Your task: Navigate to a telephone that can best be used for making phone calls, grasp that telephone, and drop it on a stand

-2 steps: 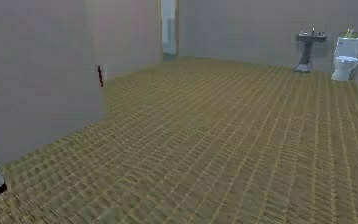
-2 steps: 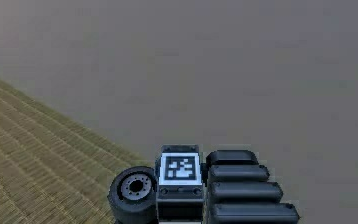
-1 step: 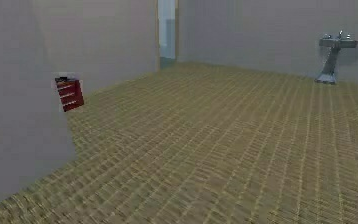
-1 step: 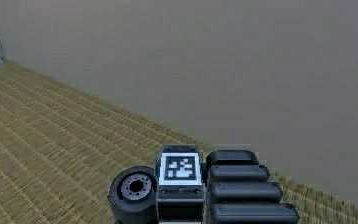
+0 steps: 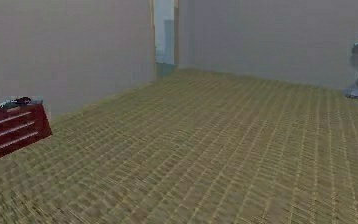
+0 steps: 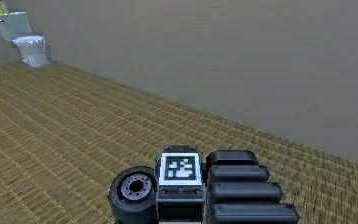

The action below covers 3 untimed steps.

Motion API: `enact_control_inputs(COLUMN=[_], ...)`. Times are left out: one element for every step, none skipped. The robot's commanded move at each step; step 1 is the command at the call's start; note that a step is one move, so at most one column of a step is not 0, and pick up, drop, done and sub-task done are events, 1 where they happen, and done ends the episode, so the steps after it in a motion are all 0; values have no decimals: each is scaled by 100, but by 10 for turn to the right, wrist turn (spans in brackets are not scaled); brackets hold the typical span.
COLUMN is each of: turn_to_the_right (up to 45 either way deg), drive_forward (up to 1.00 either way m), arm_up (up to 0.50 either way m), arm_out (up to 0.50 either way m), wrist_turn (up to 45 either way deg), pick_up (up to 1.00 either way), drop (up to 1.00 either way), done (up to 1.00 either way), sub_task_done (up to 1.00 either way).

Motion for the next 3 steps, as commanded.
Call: enact_control_inputs(turn_to_the_right=[0,0,0], drive_forward=[100,100,100], arm_up=[0,0,0], arm_out=[0,0,0], wrist_turn=[0,0,0], pick_up=[0,0,0], drop=[0,0,0], done=[0,0,0], sub_task_done=[0,0,0])
